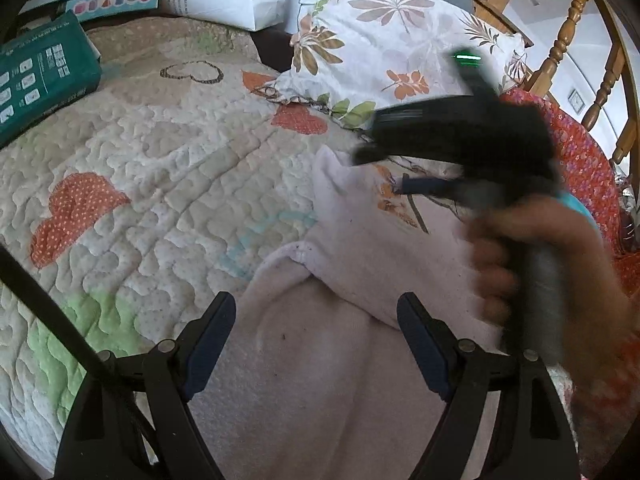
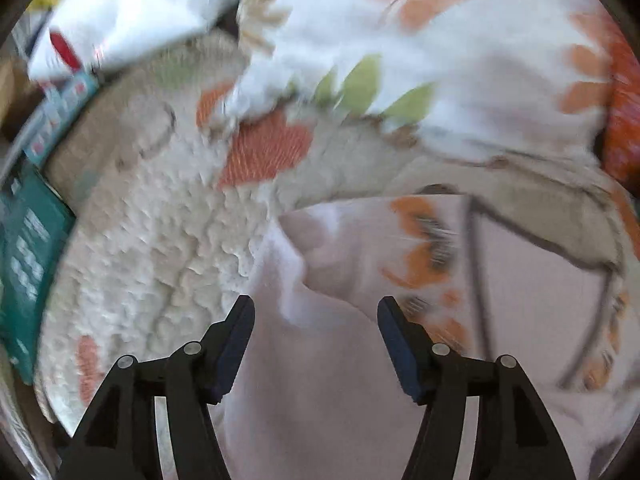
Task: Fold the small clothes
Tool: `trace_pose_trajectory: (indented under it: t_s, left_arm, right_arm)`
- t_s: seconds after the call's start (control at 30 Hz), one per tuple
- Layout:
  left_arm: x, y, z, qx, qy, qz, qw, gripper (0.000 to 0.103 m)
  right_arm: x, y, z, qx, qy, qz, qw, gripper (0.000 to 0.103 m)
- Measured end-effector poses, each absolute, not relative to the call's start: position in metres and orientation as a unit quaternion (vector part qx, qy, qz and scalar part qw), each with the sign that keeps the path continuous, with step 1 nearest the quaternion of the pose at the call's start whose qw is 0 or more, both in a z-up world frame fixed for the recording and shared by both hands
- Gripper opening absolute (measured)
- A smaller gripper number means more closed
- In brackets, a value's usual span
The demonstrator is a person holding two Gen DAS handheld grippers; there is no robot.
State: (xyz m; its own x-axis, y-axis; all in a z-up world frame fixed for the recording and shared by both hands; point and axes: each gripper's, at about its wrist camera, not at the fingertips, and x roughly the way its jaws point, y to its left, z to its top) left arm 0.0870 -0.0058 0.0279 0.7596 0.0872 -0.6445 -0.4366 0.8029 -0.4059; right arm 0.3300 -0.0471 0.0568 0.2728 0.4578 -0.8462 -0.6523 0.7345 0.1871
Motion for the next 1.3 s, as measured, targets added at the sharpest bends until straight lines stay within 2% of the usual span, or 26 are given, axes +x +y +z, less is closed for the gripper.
trace_pose_trajectory:
  t_s: [0.13,0.3,0.47,0.57,0.67,0.83,0.97,1.07,1.1,1.13,1.17,1.23,1.3]
  left_arm:
    - [0.084,-0.013,0.034,-0.256,0.307,0.152,0.904,0.082]
    - [0.072,-0.024,0.046,-0.228,0.301,0.163,0.912,0.082]
    - [0.051,-0.022,0.06,-0.22,0.306,0.169,0.911,0.082]
    - [0.026,-0.008,0.067,-0.216,0.308,0.191,0.907,0.082]
    - [0.006,0.004,0.063,-0.207,0.321,0.215,0.899,0.082]
    - [-0.007,0.015,0.034,-0.215,0.388,0.206,0.872,0.082]
    - [-0.003,0.01,0.005,-0.225,0.45,0.168,0.848,0.082]
    - [-0.006,-0.002,0.0,-0.196,0.46,0.162,0.851,0.082]
    - [-0.008,-0.005,0.0,-0.189,0.465,0.15,0.852,0.077]
    - [-0.011,-0.008,0.0,-0.182,0.466,0.145,0.853,0.066]
    - [-0.015,-0.01,0.001,-0.178,0.467,0.142,0.854,0.06]
    - [-0.023,-0.009,0.001,-0.189,0.468,0.128,0.854,0.038]
    - [-0.034,-0.005,-0.001,-0.213,0.466,0.12,0.85,0.03]
  right_arm:
    - [0.294,-0.141,0.101,-0.056,0.47,0.318,0.822,0.069]
    - [0.256,-0.268,0.119,-0.045,0.465,0.264,0.844,0.071]
    - [0.22,-0.403,0.086,0.037,0.503,0.203,0.839,0.071]
    - [0.207,-0.449,0.06,0.09,0.515,0.189,0.831,0.071]
    - [0.195,-0.466,0.038,0.105,0.519,0.194,0.826,0.071]
    - [0.177,-0.465,-0.001,0.11,0.53,0.184,0.82,0.071]
    - [0.162,-0.459,-0.005,0.101,0.51,0.199,0.831,0.072]
    - [0.153,-0.454,-0.007,0.098,0.505,0.225,0.827,0.073]
    - [0.148,-0.452,-0.008,0.101,0.504,0.236,0.825,0.073]
    - [0.145,-0.451,-0.009,0.106,0.503,0.25,0.82,0.073]
    - [0.141,-0.45,-0.011,0.115,0.505,0.267,0.813,0.073]
    - [0.13,-0.446,-0.014,0.137,0.509,0.295,0.797,0.073]
    - [0.117,-0.443,-0.017,0.158,0.513,0.315,0.783,0.073]
